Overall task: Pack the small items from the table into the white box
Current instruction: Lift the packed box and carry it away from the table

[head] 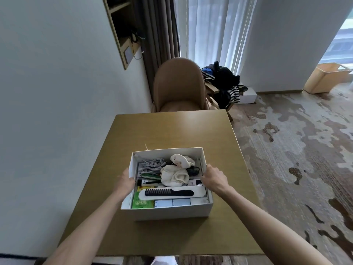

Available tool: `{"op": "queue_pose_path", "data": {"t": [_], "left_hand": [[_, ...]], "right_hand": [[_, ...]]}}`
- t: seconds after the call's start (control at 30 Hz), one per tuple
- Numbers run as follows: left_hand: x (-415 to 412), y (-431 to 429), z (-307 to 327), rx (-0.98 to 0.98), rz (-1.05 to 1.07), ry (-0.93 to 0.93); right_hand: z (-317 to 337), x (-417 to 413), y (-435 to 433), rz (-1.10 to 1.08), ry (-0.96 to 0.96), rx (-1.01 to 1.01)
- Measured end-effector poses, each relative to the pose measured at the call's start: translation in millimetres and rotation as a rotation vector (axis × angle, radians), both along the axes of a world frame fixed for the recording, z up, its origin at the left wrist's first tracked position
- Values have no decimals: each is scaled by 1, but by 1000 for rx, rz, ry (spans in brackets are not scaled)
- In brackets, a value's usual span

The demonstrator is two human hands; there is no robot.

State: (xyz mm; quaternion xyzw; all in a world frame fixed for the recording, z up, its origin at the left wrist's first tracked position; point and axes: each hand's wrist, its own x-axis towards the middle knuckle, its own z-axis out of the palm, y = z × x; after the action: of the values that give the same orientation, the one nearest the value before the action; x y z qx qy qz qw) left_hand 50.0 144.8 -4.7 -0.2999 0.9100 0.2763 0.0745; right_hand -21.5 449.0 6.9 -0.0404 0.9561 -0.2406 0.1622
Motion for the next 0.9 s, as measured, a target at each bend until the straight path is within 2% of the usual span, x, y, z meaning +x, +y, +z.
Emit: {"op": "queue_pose_path", "data": {"t": [0.23, 0.47, 0.53, 0.73, 0.9], "left_hand": [[33, 27, -1, -69, -85, -88], [34, 40, 6, -116, -178, -132], [32, 41, 6, -116, -189, -133], [24, 40, -3, -103, -236, -43], [15, 58, -1, -44, -250, -55]], "right_hand": [[5, 7, 37, 101, -17, 81], [12, 0, 51, 73, -296, 114], [12, 1, 51, 54, -277, 106], [15, 16, 51, -14, -56, 138], [18, 31, 70, -117, -100, 139]]}}
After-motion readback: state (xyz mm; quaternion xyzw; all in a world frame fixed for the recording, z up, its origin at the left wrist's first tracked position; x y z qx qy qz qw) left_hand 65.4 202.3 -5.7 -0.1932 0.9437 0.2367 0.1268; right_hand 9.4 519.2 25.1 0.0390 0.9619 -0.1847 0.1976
